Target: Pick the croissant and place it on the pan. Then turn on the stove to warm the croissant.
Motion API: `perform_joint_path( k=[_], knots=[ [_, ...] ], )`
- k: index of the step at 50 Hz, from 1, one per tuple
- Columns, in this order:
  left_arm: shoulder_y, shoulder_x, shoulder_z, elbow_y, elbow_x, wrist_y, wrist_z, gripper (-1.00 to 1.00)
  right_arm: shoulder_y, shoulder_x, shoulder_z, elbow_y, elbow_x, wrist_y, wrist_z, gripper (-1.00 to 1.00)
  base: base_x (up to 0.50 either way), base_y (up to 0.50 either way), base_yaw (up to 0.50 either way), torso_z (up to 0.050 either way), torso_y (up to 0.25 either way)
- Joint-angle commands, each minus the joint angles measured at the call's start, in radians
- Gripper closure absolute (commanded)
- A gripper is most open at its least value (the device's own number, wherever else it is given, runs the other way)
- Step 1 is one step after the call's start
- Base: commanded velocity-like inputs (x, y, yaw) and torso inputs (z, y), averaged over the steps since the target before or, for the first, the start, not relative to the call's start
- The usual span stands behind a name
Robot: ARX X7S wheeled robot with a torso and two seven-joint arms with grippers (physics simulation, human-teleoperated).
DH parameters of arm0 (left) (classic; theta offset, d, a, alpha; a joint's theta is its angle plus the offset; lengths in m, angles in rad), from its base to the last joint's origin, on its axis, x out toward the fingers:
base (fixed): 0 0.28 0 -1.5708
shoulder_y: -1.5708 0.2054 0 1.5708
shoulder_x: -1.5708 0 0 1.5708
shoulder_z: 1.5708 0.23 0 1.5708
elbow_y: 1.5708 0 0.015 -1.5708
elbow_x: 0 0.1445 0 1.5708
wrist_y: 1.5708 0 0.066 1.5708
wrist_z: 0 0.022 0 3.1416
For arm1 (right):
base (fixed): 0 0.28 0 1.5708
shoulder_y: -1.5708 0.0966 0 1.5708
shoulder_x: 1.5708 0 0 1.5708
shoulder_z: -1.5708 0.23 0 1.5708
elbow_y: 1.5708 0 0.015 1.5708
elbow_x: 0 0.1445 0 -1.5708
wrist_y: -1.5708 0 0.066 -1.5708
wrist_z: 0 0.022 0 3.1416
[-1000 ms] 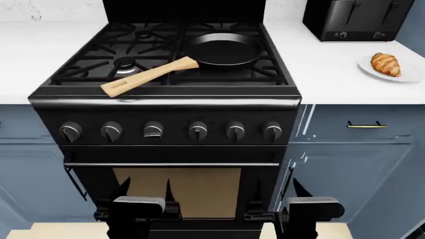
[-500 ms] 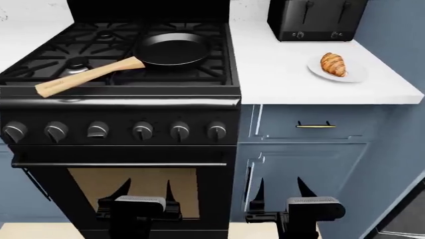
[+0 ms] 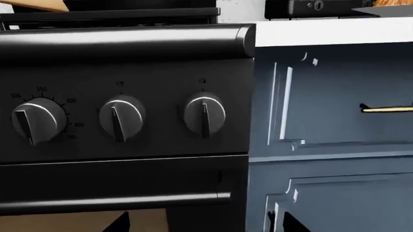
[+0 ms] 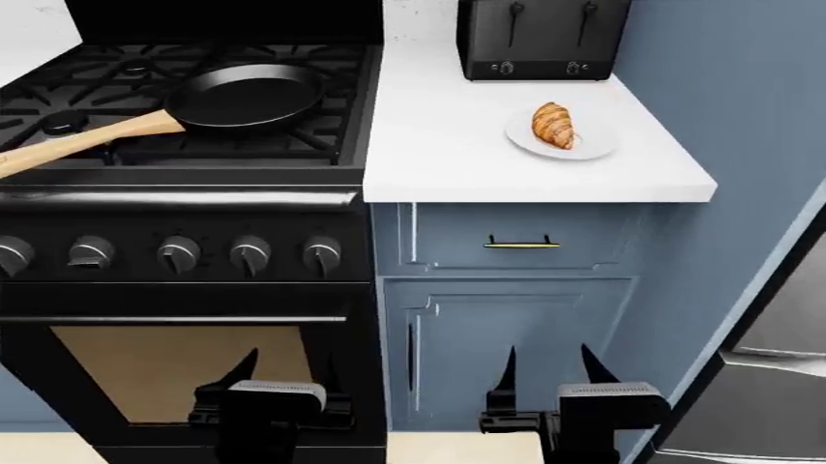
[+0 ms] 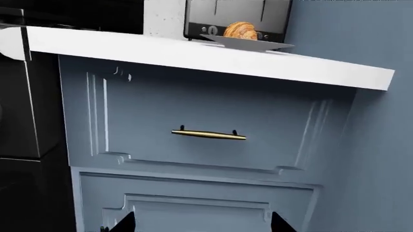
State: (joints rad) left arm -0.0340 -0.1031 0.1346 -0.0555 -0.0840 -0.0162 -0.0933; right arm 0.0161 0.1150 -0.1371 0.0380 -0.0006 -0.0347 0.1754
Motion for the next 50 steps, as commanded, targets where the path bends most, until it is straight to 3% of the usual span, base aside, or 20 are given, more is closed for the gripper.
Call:
perform_joint_path(
  k=[1, 11, 15, 23, 26, 29, 32, 34, 36, 40, 42, 45, 50],
  knots=[
    [-0.007, -0.015, 0.017, -0.001, -0.011, -0.023, -0.007, -1.00, 0.003, 0.008, -0.019, 0.003, 0.010, -0.011, 0.005, -1.00, 0.00, 0.00, 0.00, 0.000, 0.000],
    [-0.023, -0.019, 0.021, -0.011, -0.009, -0.054, -0.033, -1.00, 0.014, 0.012, -0.027, 0.023, 0.025, -0.009, 0.008, -1.00, 0.00, 0.00, 0.00, 0.040, 0.000],
    [-0.037, -0.018, -0.021, 0.105, -0.038, -0.177, -0.085, -1.00, 0.041, 0.007, -0.017, -0.024, 0.059, 0.080, 0.011, -1.00, 0.00, 0.00, 0.00, 0.050, 0.000],
    [-0.182, -0.060, -0.044, 0.325, -0.098, -0.530, -0.110, -1.00, 0.112, 0.065, 0.022, -0.395, 0.137, 0.438, -0.022, -1.00, 0.00, 0.00, 0.00, 0.050, 0.000],
    [-0.263, -0.099, -0.032, 0.422, -0.155, -0.747, -0.073, -1.00, 0.160, 0.102, 0.029, -0.515, 0.168, 0.591, -0.038, -1.00, 0.00, 0.00, 0.00, 0.050, 0.000],
    [-0.462, -0.166, -0.042, 0.545, -0.311, -1.077, 0.041, -1.00, 0.391, 0.126, 0.116, -0.822, 0.353, 1.041, -0.043, -1.00, 0.00, 0.00, 0.00, 0.050, -0.008],
    [-0.574, -0.189, -0.059, 0.577, -0.389, -1.172, 0.108, -1.00, 0.559, 0.124, 0.163, -0.900, 0.425, 1.484, -0.042, -1.00, 0.00, 0.00, 0.00, 0.050, -0.003],
    [-0.627, -0.191, -0.072, 0.562, -0.413, -1.196, 0.131, -1.00, 0.641, 0.130, 0.182, -0.923, 0.447, 1.593, -0.039, -1.00, 0.00, 0.00, 0.00, 0.050, 0.000],
    [-0.666, -0.197, -0.071, 0.537, -0.425, -1.196, 0.156, -1.00, 0.696, 0.198, 0.191, -0.894, 0.622, 1.605, 0.083, -1.00, 0.00, 0.00, 0.00, 0.050, 0.000],
    [-0.708, -0.228, -0.053, 0.518, -0.437, -1.158, 0.214, -1.00, 0.832, 0.364, 0.212, -0.791, 1.204, 1.604, 0.531, -1.00, 0.00, 0.00, 0.00, 0.050, 0.000],
    [-0.720, -0.237, -0.050, 0.513, -0.441, -1.142, 0.232, -1.00, 0.892, 0.426, 0.187, -0.735, 1.406, 1.601, 0.687, -1.00, 0.00, 0.00, 0.00, 0.050, 0.000],
    [-0.738, -0.240, -0.063, 0.512, -0.457, -1.161, 0.240, -1.00, 0.940, 0.486, 0.145, -0.669, 1.602, 1.587, 0.840, -1.00, 0.00, 0.00, 0.00, 0.050, 0.000],
    [-0.757, -0.231, -0.090, 0.493, -0.484, -1.271, 0.207, -1.00, 0.932, 0.527, 0.099, -0.608, 1.720, 1.542, 0.946, -1.00, 0.00, 0.00, 0.00, 0.050, 0.000]
  ],
)
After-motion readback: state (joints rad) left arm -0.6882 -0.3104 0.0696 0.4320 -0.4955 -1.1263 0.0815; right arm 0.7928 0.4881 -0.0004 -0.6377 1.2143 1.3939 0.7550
